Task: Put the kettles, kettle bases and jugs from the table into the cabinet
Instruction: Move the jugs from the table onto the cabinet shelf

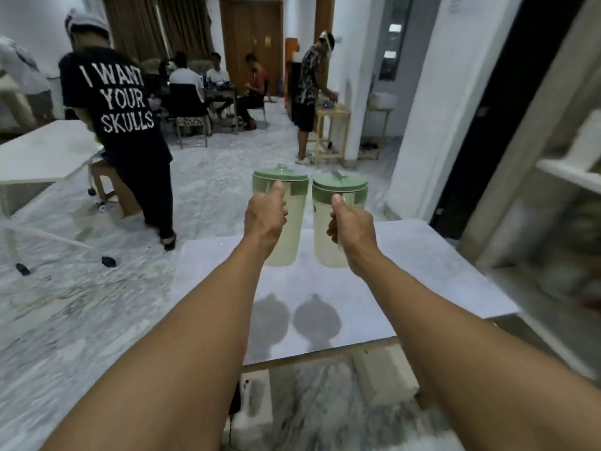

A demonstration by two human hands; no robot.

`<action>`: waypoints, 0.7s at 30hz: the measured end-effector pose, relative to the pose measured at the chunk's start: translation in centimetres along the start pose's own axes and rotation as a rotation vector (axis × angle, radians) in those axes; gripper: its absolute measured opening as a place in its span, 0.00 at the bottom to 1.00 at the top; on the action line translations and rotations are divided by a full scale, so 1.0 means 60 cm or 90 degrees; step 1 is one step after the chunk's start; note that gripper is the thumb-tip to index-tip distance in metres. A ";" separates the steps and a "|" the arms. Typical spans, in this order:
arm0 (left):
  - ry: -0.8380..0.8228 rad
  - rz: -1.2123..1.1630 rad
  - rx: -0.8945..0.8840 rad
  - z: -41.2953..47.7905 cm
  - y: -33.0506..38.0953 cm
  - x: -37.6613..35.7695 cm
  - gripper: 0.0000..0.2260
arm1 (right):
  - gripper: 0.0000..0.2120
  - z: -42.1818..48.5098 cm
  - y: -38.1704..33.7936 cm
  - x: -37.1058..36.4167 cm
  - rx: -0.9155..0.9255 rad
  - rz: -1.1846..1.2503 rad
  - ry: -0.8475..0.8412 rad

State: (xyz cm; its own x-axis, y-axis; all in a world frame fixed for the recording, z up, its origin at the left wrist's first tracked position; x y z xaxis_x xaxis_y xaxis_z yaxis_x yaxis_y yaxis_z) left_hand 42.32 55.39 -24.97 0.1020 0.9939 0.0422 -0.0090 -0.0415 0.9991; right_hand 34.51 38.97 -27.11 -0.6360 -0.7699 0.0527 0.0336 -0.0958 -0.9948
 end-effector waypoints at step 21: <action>-0.568 -0.167 -0.153 -0.683 0.297 -0.967 0.22 | 0.15 -0.306 -0.255 1.137 0.233 -0.044 0.675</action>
State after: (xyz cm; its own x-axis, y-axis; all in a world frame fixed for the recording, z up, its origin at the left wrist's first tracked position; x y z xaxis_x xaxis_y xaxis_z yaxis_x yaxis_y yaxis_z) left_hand -4.55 1.15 -9.83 0.8488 0.5200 -0.0955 -0.0715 0.2918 0.9538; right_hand -23.53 -0.53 -9.89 -0.9739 0.1533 -0.1674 0.0864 -0.4316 -0.8979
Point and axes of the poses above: each hand's wrist, its own z-axis towards the middle knuckle, its own x-axis out of the back of the hand, y = z × x, the point moved 7 cm from there along z, towards the middle knuckle, and after that the axes turned 3 degrees about x, right-handed, at the moved point
